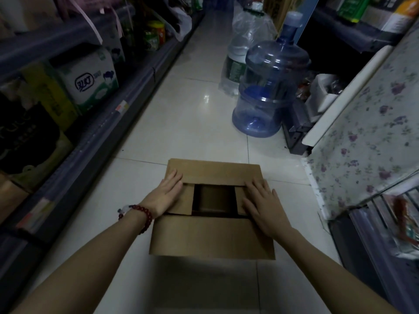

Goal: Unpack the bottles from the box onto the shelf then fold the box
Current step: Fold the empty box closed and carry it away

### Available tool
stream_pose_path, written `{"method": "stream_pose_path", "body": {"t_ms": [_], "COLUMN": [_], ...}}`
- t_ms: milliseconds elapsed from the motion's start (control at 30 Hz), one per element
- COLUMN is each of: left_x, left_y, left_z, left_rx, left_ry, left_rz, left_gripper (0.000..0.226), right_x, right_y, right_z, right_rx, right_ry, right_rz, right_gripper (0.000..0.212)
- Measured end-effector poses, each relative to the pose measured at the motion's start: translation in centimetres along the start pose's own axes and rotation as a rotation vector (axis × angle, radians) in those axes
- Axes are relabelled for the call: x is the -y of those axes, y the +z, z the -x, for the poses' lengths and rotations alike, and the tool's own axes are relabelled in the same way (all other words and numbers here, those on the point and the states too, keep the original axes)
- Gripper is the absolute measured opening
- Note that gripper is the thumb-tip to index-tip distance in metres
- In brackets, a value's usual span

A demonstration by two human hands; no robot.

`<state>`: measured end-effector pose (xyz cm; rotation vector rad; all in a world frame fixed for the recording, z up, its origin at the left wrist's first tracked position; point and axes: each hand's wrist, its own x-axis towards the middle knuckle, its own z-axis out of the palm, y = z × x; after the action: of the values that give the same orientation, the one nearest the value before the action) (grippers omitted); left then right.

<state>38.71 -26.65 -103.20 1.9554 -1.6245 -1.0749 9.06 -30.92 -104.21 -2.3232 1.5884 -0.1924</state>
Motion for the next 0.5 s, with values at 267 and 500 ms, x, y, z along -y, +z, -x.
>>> {"method": "stream_pose_path", "body": {"t_ms": [267, 500], "left_x": [0.0, -0.2], "left_y": [0.9, 1.4], "left_z": [1.6, 2.6], "left_rx": [-0.051, -0.066], "left_ry": [0.018, 0.028], "left_rz": [-0.015, -0.033], "left_gripper": [0.054, 0.056], "right_x": [2.9, 2.4], "right_y": [1.1, 2.7], "right_z": [5.8, 8.9], "right_rx": [0.039, 0.081], "right_ry": [-0.179, -0.234], "right_rz": [-0.153, -0.039], "right_gripper": [0.08, 0.09]}}
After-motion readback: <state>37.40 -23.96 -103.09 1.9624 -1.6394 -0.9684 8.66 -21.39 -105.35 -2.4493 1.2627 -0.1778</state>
